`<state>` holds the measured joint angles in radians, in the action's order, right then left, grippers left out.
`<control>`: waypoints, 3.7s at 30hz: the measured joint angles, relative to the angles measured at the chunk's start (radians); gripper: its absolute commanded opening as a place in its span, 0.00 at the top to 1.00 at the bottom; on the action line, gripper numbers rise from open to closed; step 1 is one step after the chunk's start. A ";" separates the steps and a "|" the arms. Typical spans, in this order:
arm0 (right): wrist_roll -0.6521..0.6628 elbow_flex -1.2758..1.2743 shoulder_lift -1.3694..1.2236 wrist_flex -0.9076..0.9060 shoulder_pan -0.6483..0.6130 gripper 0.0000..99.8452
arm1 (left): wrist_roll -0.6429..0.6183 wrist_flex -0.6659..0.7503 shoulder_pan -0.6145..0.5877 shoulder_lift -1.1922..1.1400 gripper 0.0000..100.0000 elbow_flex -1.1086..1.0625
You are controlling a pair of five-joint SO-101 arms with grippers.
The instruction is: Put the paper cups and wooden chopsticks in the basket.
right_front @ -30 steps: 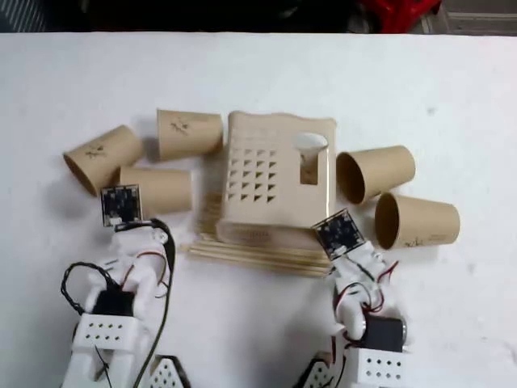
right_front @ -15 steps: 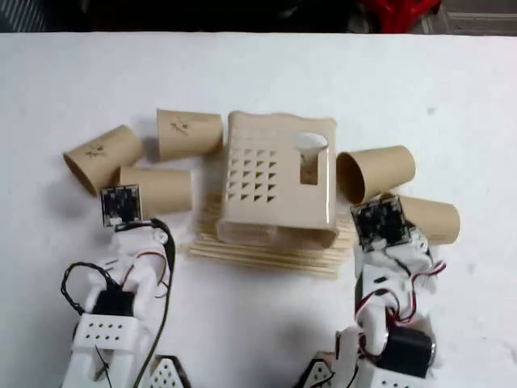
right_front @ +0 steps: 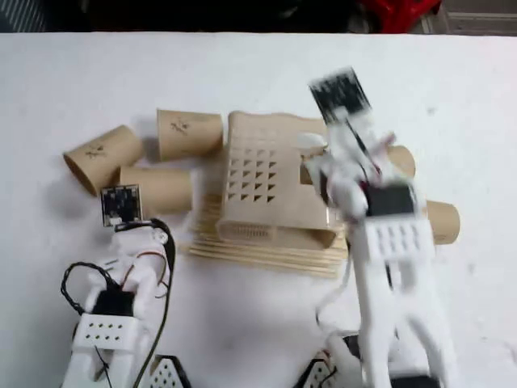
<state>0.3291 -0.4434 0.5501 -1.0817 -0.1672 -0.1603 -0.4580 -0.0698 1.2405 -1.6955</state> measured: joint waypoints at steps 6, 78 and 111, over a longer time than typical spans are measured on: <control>-0.068 0.292 -0.437 0.000 -0.018 0.82 | 0.000 0.000 0.000 0.000 0.97 0.000; -0.350 0.074 -0.255 0.890 0.114 0.99 | 0.000 0.000 0.000 0.000 0.97 0.000; -0.359 0.064 -0.776 1.277 0.034 0.98 | 0.000 0.000 0.000 0.000 0.97 0.000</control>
<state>-0.0299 -0.3790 -0.2263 0.1949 -0.1335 -0.1603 -0.4580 -0.0698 1.2405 -1.6955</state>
